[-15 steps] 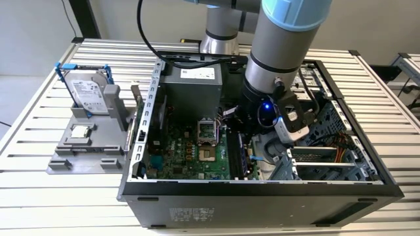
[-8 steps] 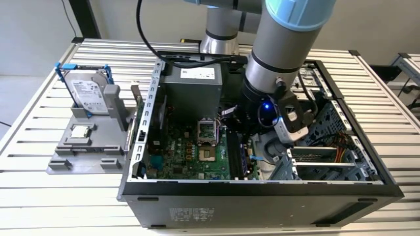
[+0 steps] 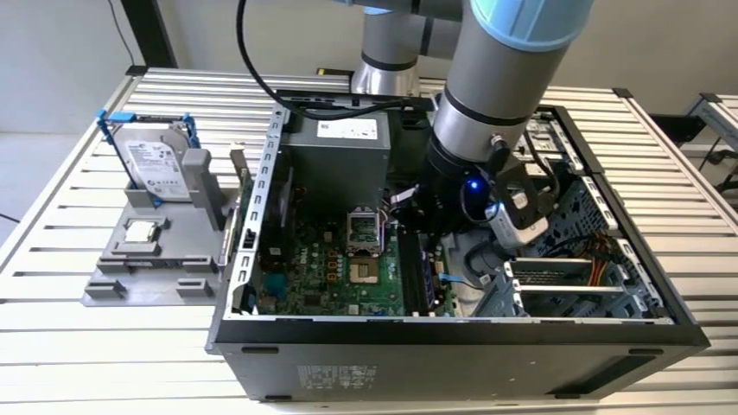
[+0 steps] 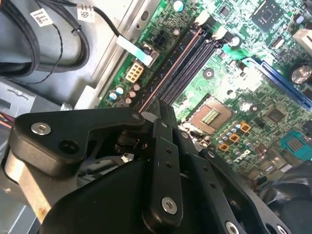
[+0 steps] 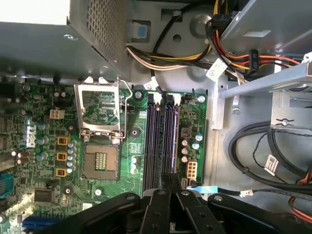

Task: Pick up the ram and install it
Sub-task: 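Press down the ram until it locks into place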

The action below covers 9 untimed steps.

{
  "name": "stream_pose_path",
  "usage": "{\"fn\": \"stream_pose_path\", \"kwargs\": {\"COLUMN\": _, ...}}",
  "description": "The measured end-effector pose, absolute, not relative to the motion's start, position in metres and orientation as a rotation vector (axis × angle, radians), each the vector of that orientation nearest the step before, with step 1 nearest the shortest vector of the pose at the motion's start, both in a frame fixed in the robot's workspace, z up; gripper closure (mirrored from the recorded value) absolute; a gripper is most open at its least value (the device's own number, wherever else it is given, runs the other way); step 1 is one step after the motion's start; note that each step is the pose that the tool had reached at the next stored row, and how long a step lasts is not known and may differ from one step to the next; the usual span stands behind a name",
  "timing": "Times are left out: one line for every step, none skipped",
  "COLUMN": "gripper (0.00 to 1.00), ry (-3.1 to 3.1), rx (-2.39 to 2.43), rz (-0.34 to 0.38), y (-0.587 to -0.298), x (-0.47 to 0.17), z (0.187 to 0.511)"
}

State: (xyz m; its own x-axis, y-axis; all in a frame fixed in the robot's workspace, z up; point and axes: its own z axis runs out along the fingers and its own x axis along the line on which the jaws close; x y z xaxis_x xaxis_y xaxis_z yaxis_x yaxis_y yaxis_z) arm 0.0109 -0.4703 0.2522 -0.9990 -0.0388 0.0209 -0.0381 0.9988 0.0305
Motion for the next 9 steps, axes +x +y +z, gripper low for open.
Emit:
{"fn": "stream_pose_path", "kwargs": {"gripper": 1.00, "ry": -3.119, "rx": 0.072, "rz": -0.048, "y": -0.4704, "x": 0.0110, "z": 0.2526}}
{"fn": "stream_pose_path", "kwargs": {"gripper": 1.00, "ry": -3.119, "rx": 0.083, "rz": -0.049, "y": -0.4704, "x": 0.0113, "z": 0.2531}}
{"fn": "stream_pose_path", "kwargs": {"gripper": 1.00, "ry": -3.118, "rx": 0.092, "rz": -0.050, "y": -0.4704, "x": 0.0117, "z": 0.2536}}
{"fn": "stream_pose_path", "kwargs": {"gripper": 1.00, "ry": -3.118, "rx": 0.103, "rz": -0.050, "y": -0.4704, "x": 0.0120, "z": 0.2542}}
{"fn": "stream_pose_path", "kwargs": {"gripper": 1.00, "ry": -3.118, "rx": 0.114, "rz": -0.052, "y": -0.4704, "x": 0.0122, "z": 0.2548}}
{"fn": "stream_pose_path", "kwargs": {"gripper": 1.00, "ry": -3.118, "rx": 0.123, "rz": -0.053, "y": -0.4704, "x": 0.0124, "z": 0.2550}}
{"fn": "stream_pose_path", "kwargs": {"gripper": 1.00, "ry": -3.118, "rx": 0.134, "rz": -0.054, "y": -0.4703, "x": 0.0126, "z": 0.2552}}
{"fn": "stream_pose_path", "kwargs": {"gripper": 1.00, "ry": -3.118, "rx": 0.144, "rz": -0.054, "y": -0.4703, "x": 0.0128, "z": 0.2557}}
{"fn": "stream_pose_path", "kwargs": {"gripper": 1.00, "ry": -3.118, "rx": 0.150, "rz": -0.054, "y": -0.4703, "x": 0.0129, "z": 0.2561}}
